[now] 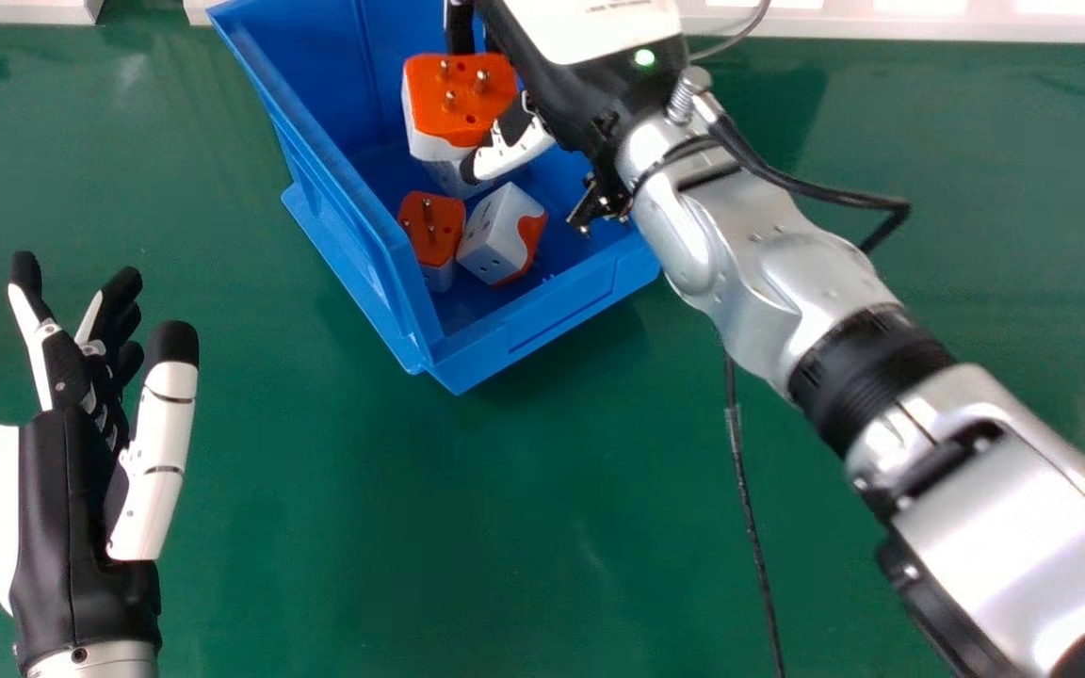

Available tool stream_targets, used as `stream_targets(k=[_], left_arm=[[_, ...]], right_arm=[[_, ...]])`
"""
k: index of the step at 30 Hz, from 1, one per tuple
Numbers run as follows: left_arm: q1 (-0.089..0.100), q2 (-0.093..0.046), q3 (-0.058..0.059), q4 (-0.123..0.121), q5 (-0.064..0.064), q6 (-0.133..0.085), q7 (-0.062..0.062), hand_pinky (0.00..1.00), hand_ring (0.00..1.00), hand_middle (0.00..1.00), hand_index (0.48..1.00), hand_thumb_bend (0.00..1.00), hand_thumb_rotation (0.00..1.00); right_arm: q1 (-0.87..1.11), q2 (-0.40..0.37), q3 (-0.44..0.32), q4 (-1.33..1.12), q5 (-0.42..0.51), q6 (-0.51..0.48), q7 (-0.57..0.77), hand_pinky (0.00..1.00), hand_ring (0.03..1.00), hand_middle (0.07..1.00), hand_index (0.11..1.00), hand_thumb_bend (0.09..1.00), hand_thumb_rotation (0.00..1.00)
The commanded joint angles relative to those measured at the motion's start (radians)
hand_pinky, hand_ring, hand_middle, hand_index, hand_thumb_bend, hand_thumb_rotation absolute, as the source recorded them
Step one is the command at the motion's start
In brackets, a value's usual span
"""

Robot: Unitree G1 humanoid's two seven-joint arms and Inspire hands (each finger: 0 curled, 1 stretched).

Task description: Pick all objects and put in blue box

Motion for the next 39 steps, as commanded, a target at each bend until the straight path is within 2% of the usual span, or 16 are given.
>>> stream_targets(k=[1, 5, 7, 9, 11, 14, 16, 17, 18, 19, 20, 24, 28, 31, 35, 39], left_arm=[[0.007, 0.005, 0.003, -0.009, 0.008, -0.034, 0.005, 0.91, 0.94, 0.93, 0.909, 0.63, 0.79], [0.022, 0.003, 0.003, -0.019, 0.036, -0.033, 0.02, 0.9, 0.93, 0.92, 0.912, 0.61, 0.82], [0.028, 0.001, 0.002, -0.021, 0.032, -0.035, 0.019, 0.9, 0.94, 0.93, 0.913, 0.6, 0.82], [0.034, -0.005, 0.001, -0.023, 0.024, -0.04, 0.019, 0.91, 0.94, 0.93, 0.915, 0.6, 0.82], [0.036, -0.011, -0.001, -0.025, 0.021, -0.043, 0.023, 0.91, 0.94, 0.93, 0.914, 0.59, 0.8], [0.036, -0.017, -0.003, -0.023, 0.023, -0.048, 0.027, 0.9, 0.93, 0.92, 0.911, 0.58, 0.8], [0.035, -0.018, -0.003, -0.02, 0.032, -0.048, 0.031, 0.89, 0.93, 0.92, 0.911, 0.58, 0.79], [0.034, -0.017, -0.004, -0.018, 0.034, -0.049, 0.032, 0.89, 0.93, 0.92, 0.912, 0.58, 0.8], [0.033, -0.015, -0.004, -0.015, 0.034, -0.05, 0.031, 0.9, 0.93, 0.92, 0.914, 0.58, 0.8], [0.031, -0.013, -0.004, -0.013, 0.035, -0.05, 0.032, 0.9, 0.93, 0.92, 0.916, 0.58, 0.81], [0.03, -0.012, -0.005, -0.012, 0.036, -0.048, 0.033, 0.9, 0.93, 0.92, 0.917, 0.58, 0.81], [0.025, -0.013, -0.006, -0.008, 0.031, -0.047, 0.033, 0.9, 0.93, 0.92, 0.914, 0.59, 0.81], [0.021, -0.015, -0.01, -0.011, 0.046, -0.041, 0.04, 0.89, 0.93, 0.92, 0.913, 0.59, 0.81], [0.016, -0.015, -0.012, -0.011, 0.06, -0.04, 0.047, 0.89, 0.93, 0.92, 0.913, 0.58, 0.82], [0.01, -0.017, -0.015, -0.009, 0.042, -0.036, 0.044, 0.9, 0.93, 0.92, 0.91, 0.58, 0.8], [0.006, -0.017, -0.018, -0.004, 0.035, -0.036, 0.041, 0.9, 0.93, 0.92, 0.91, 0.58, 0.8]], right_arm=[[-0.076, 0.026, 0.02, 0.041, 0.007, 0.005, -0.007, 0.11, 0.175, 0.271, 0.484, 0.498, 0.13], [-0.105, 0.044, 0.041, 0.104, 0.019, 0.021, 0.01, 0.08, 0.144, 0.238, 0.477, 0.506, 0.12], [-0.114, 0.05, 0.041, 0.123, 0.03, 0.034, 0.02, 0.1, 0.16, 0.394, 0.48, 0.517, 0.04], [-0.118, 0.048, 0.041, 0.133, 0.037, 0.032, 0.025, 0.1, 0.162, 0.445, 0.48, 0.521, 0.01], [-0.123, 0.045, 0.05, 0.139, 0.032, 0.036, 0.03, 0.11, 0.177, 0.463, 0.481, 0.522, 0.0], [-0.119, 0.044, 0.043, 0.142, 0.05, 0.026, 0.023, 0.14, 0.222, 0.417, 0.509, 0.514, 0.0], [-0.12, 0.056, 0.053, 0.148, 0.05, 0.071, 0.043, 0.16, 0.249, 0.419, 0.509, 0.515, 0.0], [-0.118, 0.056, 0.066, 0.147, 0.039, 0.084, 0.039, 0.22, 0.317, 0.444, 0.502, 0.517, 0.01], [-0.114, 0.055, 0.077, 0.145, 0.032, 0.094, 0.038, 0.26, 0.372, 0.475, 0.496, 0.513, 0.06], [-0.109, 0.052, 0.089, 0.144, 0.024, 0.096, 0.031, 0.33, 0.44, 0.534, 0.557, 0.578, 0.24], [-0.107, 0.053, 0.09, 0.141, 0.032, 0.104, 0.046, 0.36, 0.473, 0.571, 0.609, 0.624, 0.34], [-0.106, 0.051, 0.092, 0.132, 0.05, 0.12, 0.088, 0.7, 0.85, 0.917, 0.892, 0.732, 0.56], [-0.1, 0.047, 0.093, 0.127, 0.054, 0.114, 0.073, 0.82, 0.974, 0.994, 0.982, 0.767, 0.64], [-0.094, 0.045, 0.092, 0.122, 0.057, 0.11, 0.06, 0.9, 0.996, 0.999, 0.998, 0.764, 0.66], [-0.078, 0.043, 0.081, 0.104, 0.07, 0.114, 0.041, 0.9, 1.0, 1.0, 1.0, 0.742, 0.66], [-0.053, 0.036, 0.073, 0.073, 0.081, 0.127, 0.015, 0.9, 1.0, 1.0, 1.0, 0.702, 0.64]])
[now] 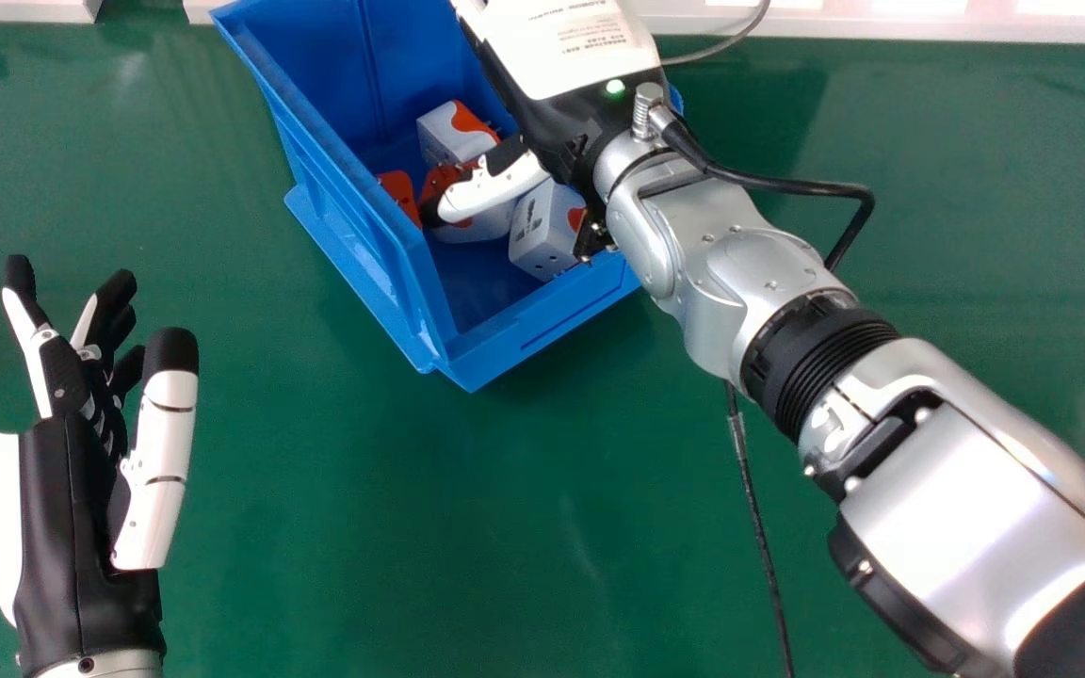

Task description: Pick all objects and put in blue box

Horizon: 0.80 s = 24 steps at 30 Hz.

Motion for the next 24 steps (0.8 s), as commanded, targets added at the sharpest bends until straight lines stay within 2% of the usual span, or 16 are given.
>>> stream_targets(k=[1, 4, 6, 9, 12, 14, 16, 20, 24], left_arm=[[-0.002, -0.003, -0.005, -0.005, -0.009, -0.007, 0.001, 0.91, 0.93, 0.92, 0.91, 0.58, 0.79], [-0.01, -0.002, -0.007, 0.007, -0.028, -0.013, -0.007, 0.93, 0.94, 0.93, 0.913, 0.59, 0.77], [-0.017, 0.0, -0.005, 0.018, -0.034, -0.018, -0.009, 0.93, 0.94, 0.92, 0.907, 0.59, 0.76], [-0.022, 0.001, -0.006, 0.022, -0.03, -0.012, -0.005, 0.92, 0.93, 0.91, 0.894, 0.62, 0.75], [-0.029, 0.005, -0.006, 0.027, -0.021, -0.013, -0.001, 0.91, 0.92, 0.9, 0.888, 0.62, 0.75], [-0.033, 0.008, -0.007, 0.032, -0.023, -0.017, -0.004, 0.89, 0.91, 0.9, 0.884, 0.58, 0.74], [-0.04, 0.017, -0.009, 0.042, -0.029, -0.031, -0.016, 0.89, 0.91, 0.9, 0.889, 0.56, 0.73], [-0.052, 0.028, -0.011, 0.061, -0.027, -0.05, -0.025, 0.89, 0.92, 0.91, 0.898, 0.52, 0.75], [-0.057, 0.029, -0.012, 0.067, -0.024, -0.049, -0.028, 0.88, 0.92, 0.91, 0.895, 0.53, 0.75]], right_arm=[[0.009, -0.017, -0.017, -0.054, 0.018, 0.012, -0.052, 0.9, 0.997, 1.0, 1.0, 0.677, 0.64], [0.067, -0.041, -0.026, -0.14, 0.021, 0.011, -0.1, 0.87, 0.99, 1.0, 0.999, 0.589, 0.66], [0.12, -0.062, -0.037, -0.221, 0.024, 0.001, -0.13, 0.86, 0.984, 1.0, 0.987, 0.538, 0.67], [0.236, -0.104, -0.065, -0.396, 0.031, -0.02, -0.174, 0.87, 0.981, 1.0, 0.976, 0.443, 0.63], [0.368, -0.14, -0.089, -0.588, 0.021, -0.028, -0.211, 0.89, 0.986, 1.0, 0.974, 0.38, 0.66], [0.457, -0.164, -0.105, -0.718, 0.017, -0.033, -0.222, 0.89, 0.982, 1.0, 0.977, 0.344, 0.7], [0.572, -0.19, -0.13, -0.87, 0.024, -0.043, -0.217, 0.9, 0.988, 1.0, 0.987, 0.327, 0.74], [0.781, -0.234, -0.182, -1.082, 0.047, -0.099, -0.231, 0.92, 1.0, 1.0, 1.0, 0.315, 0.87], [0.955, -0.263, -0.24, -1.234, 0.1, -0.164, -0.217, 0.93, 1.0, 1.0, 1.0, 0.311, 0.79]])
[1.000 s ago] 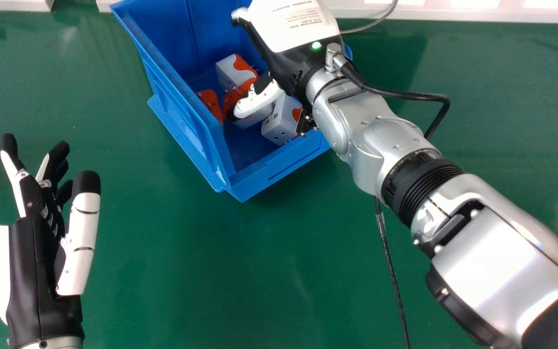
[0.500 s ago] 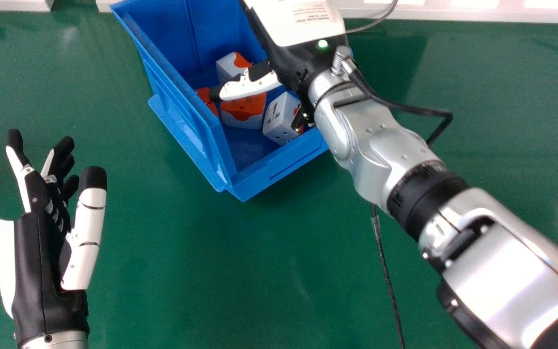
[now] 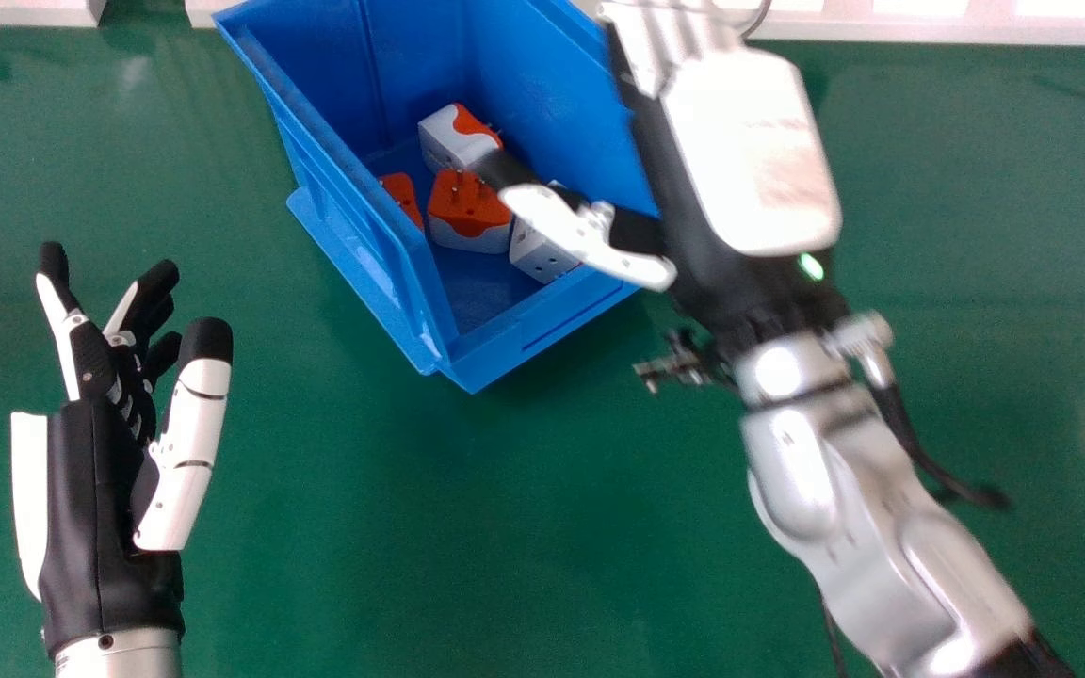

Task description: Pick all objects and put in blue box

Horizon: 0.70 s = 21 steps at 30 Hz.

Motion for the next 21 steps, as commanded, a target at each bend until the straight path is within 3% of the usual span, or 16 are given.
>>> stream_targets(k=[1, 4, 10, 14, 18, 21], left_arm=[[-0.003, 0.009, 0.0, -0.002, 0.005, -0.022, 0.001, 0.88, 0.92, 0.91, 0.897, 0.53, 0.75], [-0.009, 0.013, 0.0, 0.011, 0.005, -0.031, -0.001, 0.88, 0.91, 0.91, 0.898, 0.54, 0.75], [-0.03, 0.014, -0.003, 0.045, -0.002, -0.049, -0.002, 0.88, 0.92, 0.91, 0.897, 0.55, 0.75], [-0.039, 0.009, -0.01, 0.054, -0.004, -0.05, -0.002, 0.88, 0.92, 0.91, 0.897, 0.54, 0.74], [-0.038, 0.005, -0.014, 0.059, 0.002, -0.053, 0.004, 0.89, 0.92, 0.91, 0.894, 0.55, 0.74], [-0.037, 0.003, -0.015, 0.067, 0.001, -0.06, 0.005, 0.88, 0.92, 0.91, 0.892, 0.54, 0.74]], right_arm=[[0.09, -0.016, -0.048, -0.112, 0.05, -0.054, 0.002, 0.95, 1.0, 1.0, 1.0, 0.307, 0.77], [0.212, -0.012, -0.102, -0.173, 0.134, -0.132, -0.003, 0.98, 1.0, 1.0, 1.0, 0.288, 0.72], [0.37, 0.024, -0.188, -0.159, 0.256, -0.204, 0.01, 0.93, 1.0, 1.0, 1.0, 0.315, 0.94], [0.424, 0.026, -0.221, -0.114, 0.304, -0.238, 0.038, 0.91, 1.0, 1.0, 1.0, 0.288, 0.99], [0.436, 0.03, -0.248, -0.048, 0.334, -0.28, 0.056, 0.91, 1.0, 1.0, 1.0, 0.259, 1.0], [0.436, 0.053, -0.268, -0.033, 0.396, -0.282, 0.096, 0.93, 1.0, 1.0, 1.0, 0.309, 1.0]])
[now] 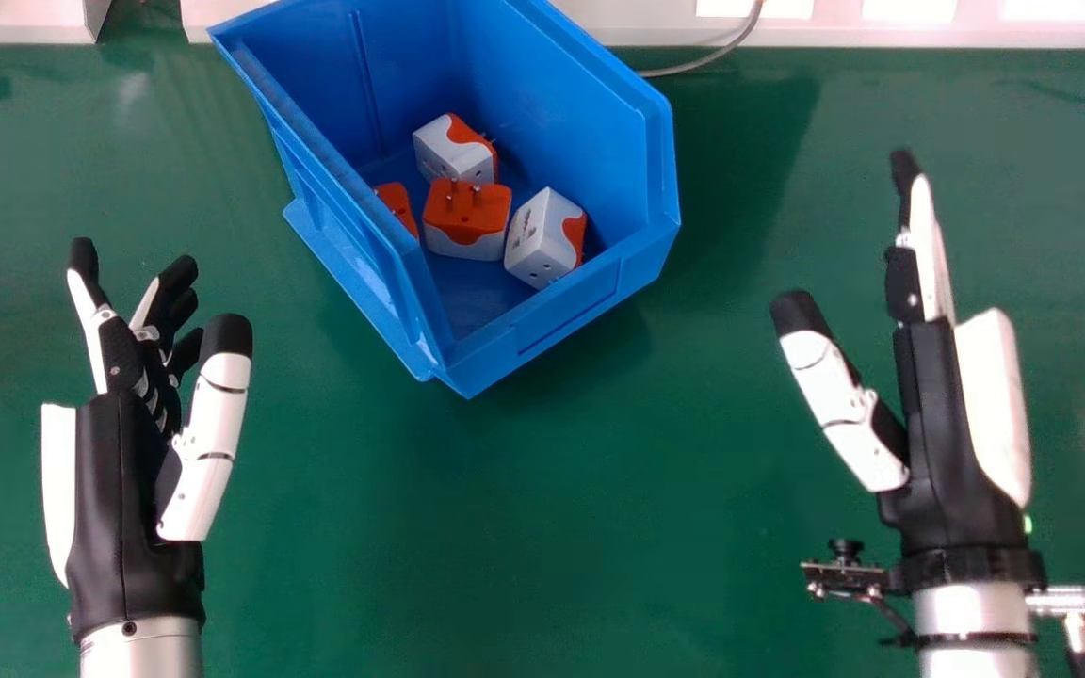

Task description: Pick all objects and put in blue box

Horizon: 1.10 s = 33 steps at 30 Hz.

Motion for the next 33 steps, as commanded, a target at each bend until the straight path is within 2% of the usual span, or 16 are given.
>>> stream_targets(k=[1, 6, 7, 9, 10, 15, 16, 21, 22, 24, 26, 28, 29, 31, 32, 33], left_arm=[[-0.001, -0.001, -0.002, -0.007, -0.002, -0.025, 0.003, 0.88, 0.91, 0.91, 0.892, 0.54, 0.74], [0.001, 0.002, -0.005, 0.004, 0.002, -0.031, 0.002, 0.88, 0.92, 0.92, 0.897, 0.55, 0.75], [-0.001, 0.003, -0.005, 0.009, -0.001, -0.038, -0.001, 0.89, 0.92, 0.92, 0.901, 0.55, 0.75], [-0.003, 0.002, -0.008, 0.015, -0.019, -0.045, -0.012, 0.91, 0.93, 0.92, 0.908, 0.54, 0.74], [-0.004, 0.002, -0.009, 0.018, -0.02, -0.047, -0.012, 0.91, 0.93, 0.93, 0.91, 0.54, 0.74], [-0.01, 0.001, -0.011, 0.02, -0.002, -0.048, -0.001, 0.91, 0.93, 0.92, 0.909, 0.55, 0.77], [-0.013, 0.004, -0.012, 0.022, -0.008, -0.052, -0.007, 0.91, 0.93, 0.92, 0.91, 0.54, 0.8], [-0.017, 0.0, -0.019, 0.004, -0.114, -0.022, -0.066, 0.99, 0.98, 0.96, 0.947, 0.4, 0.91], [-0.019, -0.001, -0.019, -0.004, -0.145, -0.015, -0.082, 1.0, 0.99, 0.97, 0.966, 0.41, 0.96], [-0.021, -0.002, -0.018, -0.013, -0.191, -0.002, -0.105, 1.0, 1.0, 0.99, 0.991, 0.45, 0.99], [-0.025, -0.014, -0.013, -0.022, -0.279, 0.012, -0.136, 1.0, 1.0, 1.0, 0.998, 0.46, 1.0], [-0.03, -0.022, -0.007, -0.024, -0.342, 0.019, -0.162, 1.0, 1.0, 1.0, 1.0, 0.46, 1.0], [-0.03, -0.029, -0.004, -0.031, -0.397, 0.037, -0.181, 1.0, 1.0, 1.0, 1.0, 0.45, 1.0], [-0.03, -0.033, 0.001, -0.041, -0.48, 0.067, -0.219, 1.0, 1.0, 1.0, 1.0, 0.46, 1.0], [-0.031, -0.031, 0.005, -0.039, -0.51, 0.076, -0.241, 1.0, 1.0, 1.0, 1.0, 0.46, 1.0], [-0.032, -0.03, 0.01, -0.035, -0.525, 0.079, -0.255, 1.0, 1.0, 1.0, 1.0, 0.47, 1.0]], right_arm=[[-0.006, 0.02, -0.027, -0.014, 0.05, -0.02, 0.026, 0.93, 1.0, 1.0, 1.0, 0.333, 1.0], [0.006, 0.056, -0.062, -0.069, 0.22, 0.038, 0.156, 0.97, 1.0, 1.0, 1.0, 0.423, 1.0], [0.008, 0.056, -0.069, -0.086, 0.26, 0.05, 0.191, 0.97, 1.0, 1.0, 1.0, 0.424, 1.0], [0.01, 0.059, -0.086, -0.122, 0.337, 0.08, 0.253, 0.97, 1.0, 1.0, 1.0, 0.412, 1.0], [0.011, 0.063, -0.093, -0.137, 0.367, 0.094, 0.276, 0.97, 1.0, 1.0, 1.0, 0.404, 1.0], [-0.002, 0.096, -0.139, -0.203, 0.562, 0.163, 0.385, 1.0, 1.0, 1.0, 1.0, 0.497, 1.0], [-0.005, 0.095, -0.145, -0.216, 0.576, 0.176, 0.399, 1.0, 1.0, 1.0, 1.0, 0.511, 1.0], [-0.021, 0.118, -0.174, -0.233, 0.654, 0.195, 0.454, 1.0, 1.0, 1.0, 1.0, 0.543, 1.0], [-0.025, 0.122, -0.18, -0.23, 0.673, 0.198, 0.466, 1.0, 1.0, 1.0, 1.0, 0.557, 1.0], [-0.032, 0.129, -0.189, -0.224, 0.691, 0.2, 0.483, 1.0, 1.0, 1.0, 1.0, 0.597, 1.0], [-0.039, 0.131, -0.198, -0.209, 0.694, 0.198, 0.497, 1.0, 1.0, 1.0, 1.0, 0.608, 1.0], [-0.043, 0.133, -0.204, -0.197, 0.69, 0.197, 0.508, 1.0, 1.0, 1.0, 1.0, 0.599, 1.0], [-0.044, 0.136, -0.206, -0.19, 0.686, 0.195, 0.511, 1.0, 1.0, 1.0, 1.0, 0.6, 1.0], [-0.045, 0.139, -0.208, -0.173, 0.68, 0.188, 0.52, 1.0, 1.0, 1.0, 1.0, 0.614, 1.0], [-0.045, 0.142, -0.209, -0.162, 0.676, 0.184, 0.522, 1.0, 1.0, 1.0, 1.0, 0.615, 1.0], [-0.044, 0.148, -0.211, -0.158, 0.673, 0.187, 0.519, 1.0, 1.0, 1.0, 1.0, 0.624, 1.0]])
